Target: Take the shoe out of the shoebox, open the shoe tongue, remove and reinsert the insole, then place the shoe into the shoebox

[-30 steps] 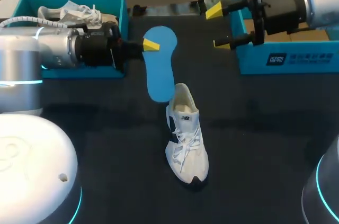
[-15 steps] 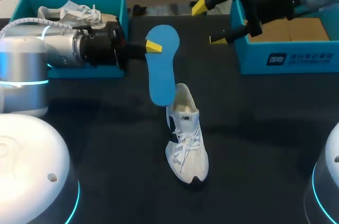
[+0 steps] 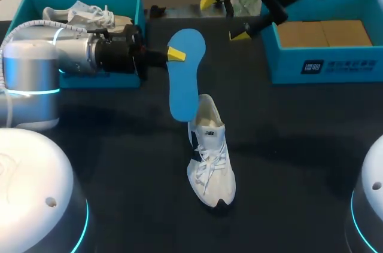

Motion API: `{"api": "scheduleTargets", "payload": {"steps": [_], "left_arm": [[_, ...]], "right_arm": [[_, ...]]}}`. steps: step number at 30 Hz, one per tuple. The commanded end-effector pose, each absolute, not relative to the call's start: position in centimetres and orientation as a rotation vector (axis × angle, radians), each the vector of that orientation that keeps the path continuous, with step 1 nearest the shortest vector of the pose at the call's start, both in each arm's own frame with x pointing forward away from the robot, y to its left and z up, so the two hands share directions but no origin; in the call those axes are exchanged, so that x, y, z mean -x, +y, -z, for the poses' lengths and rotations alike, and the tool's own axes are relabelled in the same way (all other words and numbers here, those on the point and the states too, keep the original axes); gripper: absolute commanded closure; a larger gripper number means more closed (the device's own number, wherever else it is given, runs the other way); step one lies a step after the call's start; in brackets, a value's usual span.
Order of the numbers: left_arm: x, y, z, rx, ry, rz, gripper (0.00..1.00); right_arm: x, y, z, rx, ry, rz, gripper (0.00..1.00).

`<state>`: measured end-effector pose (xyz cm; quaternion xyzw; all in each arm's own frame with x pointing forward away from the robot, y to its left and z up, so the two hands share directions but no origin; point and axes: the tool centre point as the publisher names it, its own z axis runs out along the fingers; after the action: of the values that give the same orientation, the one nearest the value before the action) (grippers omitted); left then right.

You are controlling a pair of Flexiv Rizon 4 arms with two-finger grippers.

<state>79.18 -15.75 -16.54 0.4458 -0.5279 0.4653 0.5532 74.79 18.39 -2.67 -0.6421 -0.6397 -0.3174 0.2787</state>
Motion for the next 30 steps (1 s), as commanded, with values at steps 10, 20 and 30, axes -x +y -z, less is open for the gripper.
{"api": "scheduleTargets", "payload": {"steps": [10,20,30], "left_arm": [[-79.1,-15.8,16.6,-1.054,-1.248,-1.101,1.0],[-79.1,-15.8,16.6,-1.054,-1.248,-1.101,1.0],[-79.1,-15.8,16.6,-1.054,-1.248,-1.101,1.0]], "right_arm": [[-76.9,21.5,2.7,2.067,-1.972,0.403,0.0],[-76.7,22.1,1.9,2.337,-2.023,0.386,0.0],[-77.4,22.0,2.9,2.406,-2.097,0.187,0.0]]}}
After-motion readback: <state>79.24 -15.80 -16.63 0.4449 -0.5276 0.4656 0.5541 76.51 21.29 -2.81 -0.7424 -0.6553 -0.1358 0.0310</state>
